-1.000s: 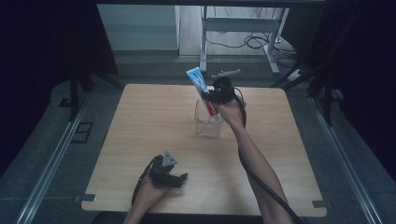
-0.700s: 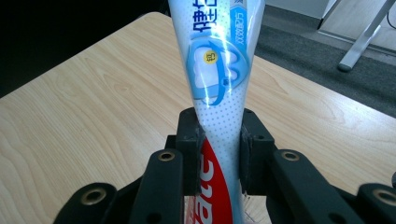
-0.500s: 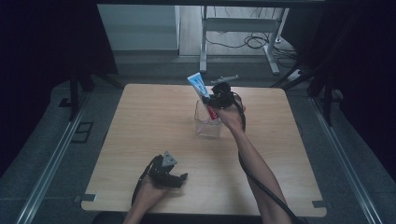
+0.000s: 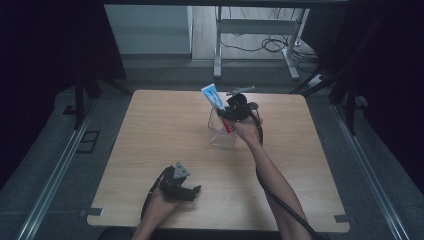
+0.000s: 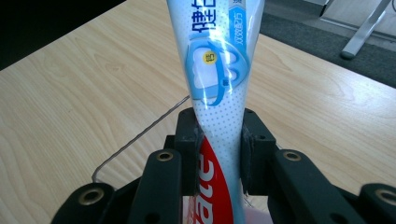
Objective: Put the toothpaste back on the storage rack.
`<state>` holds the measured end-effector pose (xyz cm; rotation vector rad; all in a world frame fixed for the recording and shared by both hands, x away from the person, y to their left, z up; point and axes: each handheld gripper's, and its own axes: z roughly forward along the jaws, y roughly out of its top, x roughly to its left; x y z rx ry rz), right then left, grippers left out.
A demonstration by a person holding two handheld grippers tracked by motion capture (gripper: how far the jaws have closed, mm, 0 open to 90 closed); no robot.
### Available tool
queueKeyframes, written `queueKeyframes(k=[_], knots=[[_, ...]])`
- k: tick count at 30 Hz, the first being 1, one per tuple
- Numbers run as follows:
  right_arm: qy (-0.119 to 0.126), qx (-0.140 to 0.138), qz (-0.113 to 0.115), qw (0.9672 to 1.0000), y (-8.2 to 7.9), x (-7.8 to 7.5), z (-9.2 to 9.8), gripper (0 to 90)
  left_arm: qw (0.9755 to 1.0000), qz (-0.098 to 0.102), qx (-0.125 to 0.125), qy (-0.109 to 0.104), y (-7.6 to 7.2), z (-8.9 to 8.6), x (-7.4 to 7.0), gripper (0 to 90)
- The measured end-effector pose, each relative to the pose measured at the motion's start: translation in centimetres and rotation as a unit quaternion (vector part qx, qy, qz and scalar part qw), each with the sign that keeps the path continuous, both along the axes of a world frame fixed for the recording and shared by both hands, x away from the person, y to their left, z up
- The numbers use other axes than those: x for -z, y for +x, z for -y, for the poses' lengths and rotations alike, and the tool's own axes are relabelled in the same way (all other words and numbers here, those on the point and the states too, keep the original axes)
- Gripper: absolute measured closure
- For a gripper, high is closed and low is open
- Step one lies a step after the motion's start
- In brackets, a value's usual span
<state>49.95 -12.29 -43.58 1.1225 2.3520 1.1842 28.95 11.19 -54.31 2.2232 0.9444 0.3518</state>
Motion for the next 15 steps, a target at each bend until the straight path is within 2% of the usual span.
queueKeyframes(k=[6, 10, 15], knots=[[-0.002, -0.009, -0.011, 0.9999, -0.2, 0.3, 0.1, 70.8, 1.0000, 0.000, 0.000, 0.000, 0.0, 0.0, 0.0, 14.4], [0.009, -0.008, -0.017, 0.9998, -0.4, 0.6, 0.7, 70.4, 1.0000, 0.000, 0.000, 0.000, 0.0, 0.0, 0.0, 14.4], [0.010, -0.012, -0.022, 0.9996, -0.7, 0.9, 1.2, 69.9, 1.0000, 0.000, 0.000, 0.000, 0.0, 0.0, 0.0, 14.4]])
